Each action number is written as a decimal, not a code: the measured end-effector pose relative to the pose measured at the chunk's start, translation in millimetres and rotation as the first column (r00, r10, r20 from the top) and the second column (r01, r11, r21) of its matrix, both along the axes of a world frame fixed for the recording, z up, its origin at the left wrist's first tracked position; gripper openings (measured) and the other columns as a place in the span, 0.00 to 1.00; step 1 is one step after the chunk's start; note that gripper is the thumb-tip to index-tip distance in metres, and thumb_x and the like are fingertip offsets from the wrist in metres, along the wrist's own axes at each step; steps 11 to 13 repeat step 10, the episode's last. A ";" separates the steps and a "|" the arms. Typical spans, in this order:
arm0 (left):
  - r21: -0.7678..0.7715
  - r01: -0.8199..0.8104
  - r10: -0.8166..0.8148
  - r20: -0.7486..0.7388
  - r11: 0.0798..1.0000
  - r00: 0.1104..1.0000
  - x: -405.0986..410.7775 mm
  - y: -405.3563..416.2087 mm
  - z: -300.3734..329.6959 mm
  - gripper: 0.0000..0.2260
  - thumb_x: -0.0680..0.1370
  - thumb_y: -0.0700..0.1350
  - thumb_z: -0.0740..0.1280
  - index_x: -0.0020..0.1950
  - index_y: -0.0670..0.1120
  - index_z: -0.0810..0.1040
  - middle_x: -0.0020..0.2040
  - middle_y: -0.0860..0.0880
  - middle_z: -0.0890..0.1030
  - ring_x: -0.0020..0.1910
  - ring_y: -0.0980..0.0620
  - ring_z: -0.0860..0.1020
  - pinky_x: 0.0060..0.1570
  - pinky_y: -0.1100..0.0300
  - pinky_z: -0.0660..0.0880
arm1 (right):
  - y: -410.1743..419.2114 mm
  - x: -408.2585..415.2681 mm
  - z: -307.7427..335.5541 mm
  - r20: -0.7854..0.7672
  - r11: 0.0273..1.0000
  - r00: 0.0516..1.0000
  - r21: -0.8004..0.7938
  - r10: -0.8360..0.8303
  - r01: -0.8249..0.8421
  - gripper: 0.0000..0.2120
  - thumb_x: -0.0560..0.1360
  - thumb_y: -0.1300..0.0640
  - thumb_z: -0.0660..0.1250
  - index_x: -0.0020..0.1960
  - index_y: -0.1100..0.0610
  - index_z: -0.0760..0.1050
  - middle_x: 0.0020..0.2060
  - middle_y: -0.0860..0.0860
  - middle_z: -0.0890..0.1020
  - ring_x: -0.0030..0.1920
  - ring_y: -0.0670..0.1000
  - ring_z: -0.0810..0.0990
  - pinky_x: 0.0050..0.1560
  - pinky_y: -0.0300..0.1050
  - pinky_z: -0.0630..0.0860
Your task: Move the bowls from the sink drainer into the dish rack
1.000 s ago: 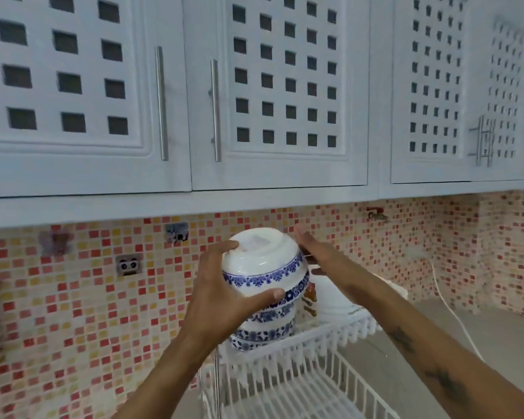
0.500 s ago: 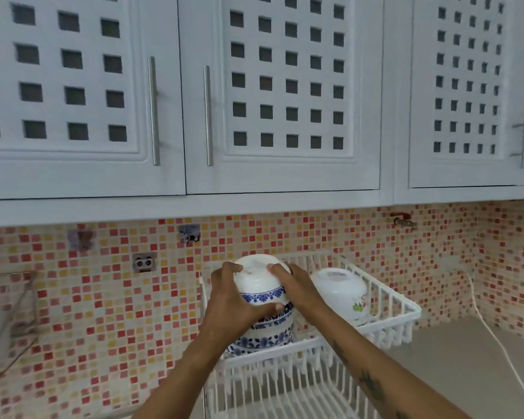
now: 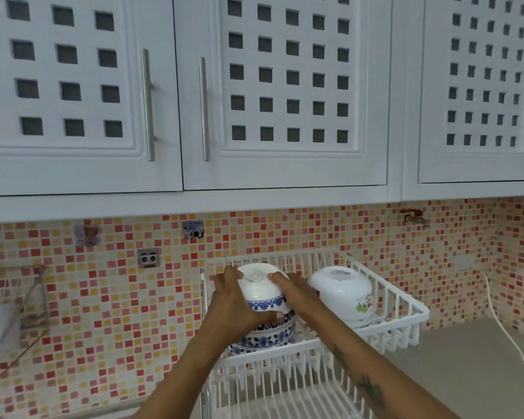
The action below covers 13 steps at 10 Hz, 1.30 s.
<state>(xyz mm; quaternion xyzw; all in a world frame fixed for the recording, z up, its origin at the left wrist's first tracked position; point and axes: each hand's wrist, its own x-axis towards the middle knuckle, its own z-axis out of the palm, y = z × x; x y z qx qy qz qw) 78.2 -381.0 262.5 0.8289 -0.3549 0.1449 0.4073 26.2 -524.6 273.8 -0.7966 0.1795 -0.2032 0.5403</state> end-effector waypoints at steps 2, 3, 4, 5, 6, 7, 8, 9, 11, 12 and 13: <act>0.067 -0.004 0.005 -0.004 0.998 1.000 2.2 0.2 -2.1 0.50 0.58 0.63 0.79 0.70 0.45 0.57 0.64 0.47 0.65 0.61 0.47 0.74 0.56 0.60 0.76 | -3.6 3.5 -4.2 -0.027 0.997 1.000 -0.074 0.005 -0.007 0.24 0.75 0.42 0.59 0.65 0.54 0.69 0.56 0.51 0.78 0.51 0.50 0.79 0.44 0.44 0.74; 0.072 -0.003 0.004 -0.014 0.997 1.000 4.0 0.1 -2.5 0.51 0.58 0.63 0.79 0.71 0.45 0.56 0.64 0.47 0.64 0.61 0.47 0.73 0.58 0.58 0.76 | -5.8 5.7 -5.8 -0.034 0.993 0.999 -0.114 -0.005 0.001 0.24 0.76 0.41 0.57 0.65 0.54 0.69 0.57 0.51 0.78 0.52 0.51 0.78 0.45 0.45 0.73; 0.097 0.005 -0.003 -0.022 0.995 1.000 3.0 0.4 -3.3 0.50 0.58 0.63 0.78 0.69 0.46 0.57 0.65 0.46 0.64 0.64 0.47 0.71 0.62 0.55 0.75 | -3.0 2.8 -6.0 -0.039 0.991 0.999 -0.135 -0.020 0.014 0.24 0.76 0.41 0.56 0.66 0.54 0.69 0.57 0.52 0.78 0.52 0.51 0.78 0.47 0.45 0.74; 0.142 0.005 -0.002 -0.025 0.990 1.000 1.0 4.4 -2.9 0.51 0.59 0.66 0.77 0.71 0.45 0.56 0.68 0.44 0.63 0.69 0.44 0.65 0.67 0.49 0.71 | 2.5 -0.7 -6.6 0.035 0.972 0.997 -0.225 -0.066 0.072 0.26 0.77 0.42 0.57 0.70 0.53 0.67 0.66 0.53 0.75 0.60 0.54 0.76 0.59 0.49 0.73; 0.181 -0.002 0.009 -0.036 0.983 0.999 -2.3 13.4 3.0 0.55 0.60 0.70 0.73 0.75 0.46 0.50 0.74 0.44 0.59 0.74 0.40 0.59 0.72 0.42 0.62 | 10.4 -7.1 -3.2 0.181 0.883 0.975 -0.427 -0.131 0.198 0.26 0.77 0.42 0.59 0.72 0.51 0.64 0.70 0.51 0.69 0.67 0.54 0.72 0.66 0.53 0.70; 0.170 0.023 -0.014 -0.051 0.985 0.999 -7.7 31.4 12.1 0.53 0.65 0.67 0.72 0.77 0.49 0.44 0.78 0.43 0.55 0.76 0.39 0.56 0.74 0.40 0.59 | 17.0 -15.0 -0.9 0.294 0.799 0.950 -0.543 -0.105 0.256 0.24 0.77 0.44 0.60 0.70 0.53 0.67 0.70 0.51 0.69 0.67 0.53 0.72 0.65 0.50 0.71; 0.142 0.037 -0.026 -0.073 0.989 0.997 -10.2 60.4 17.4 0.45 0.73 0.62 0.69 0.78 0.49 0.45 0.79 0.44 0.54 0.77 0.41 0.57 0.74 0.45 0.61 | 27.5 -26.2 -2.4 0.283 0.772 0.955 -0.586 -0.089 0.246 0.23 0.77 0.45 0.59 0.68 0.55 0.70 0.69 0.52 0.70 0.66 0.54 0.73 0.65 0.49 0.70; 0.161 -0.009 0.016 -0.045 0.987 0.999 -11.9 95.4 18.3 0.39 0.76 0.60 0.65 0.78 0.47 0.48 0.79 0.44 0.56 0.76 0.42 0.62 0.71 0.49 0.65 | 38.3 -36.1 -3.8 0.244 0.763 0.966 -0.608 -0.083 0.219 0.23 0.76 0.44 0.58 0.67 0.54 0.70 0.68 0.50 0.70 0.64 0.54 0.74 0.61 0.47 0.71; 0.177 -0.043 0.057 -0.075 0.983 0.996 -20.3 129.8 17.7 0.37 0.77 0.59 0.64 0.78 0.46 0.50 0.79 0.44 0.57 0.73 0.42 0.67 0.69 0.49 0.67 | 53.0 -44.4 -4.8 0.209 0.740 0.975 -0.642 -0.082 0.199 0.22 0.79 0.47 0.59 0.71 0.53 0.67 0.71 0.50 0.67 0.69 0.53 0.69 0.64 0.48 0.65; 0.177 -0.043 0.057 -0.075 0.983 0.996 -20.3 129.8 17.7 0.37 0.77 0.59 0.64 0.78 0.46 0.50 0.79 0.44 0.57 0.73 0.42 0.67 0.69 0.49 0.67 | 53.0 -44.4 -4.8 0.209 0.740 0.975 -0.642 -0.082 0.199 0.22 0.79 0.47 0.59 0.71 0.53 0.67 0.71 0.50 0.67 0.69 0.53 0.69 0.64 0.48 0.65; 0.177 -0.043 0.057 -0.075 0.983 0.996 -20.3 129.8 17.7 0.37 0.77 0.59 0.64 0.78 0.46 0.50 0.79 0.44 0.57 0.73 0.42 0.67 0.69 0.49 0.67 | 53.0 -44.4 -4.8 0.209 0.740 0.975 -0.642 -0.082 0.199 0.22 0.79 0.47 0.59 0.71 0.53 0.67 0.71 0.50 0.67 0.69 0.53 0.69 0.64 0.48 0.65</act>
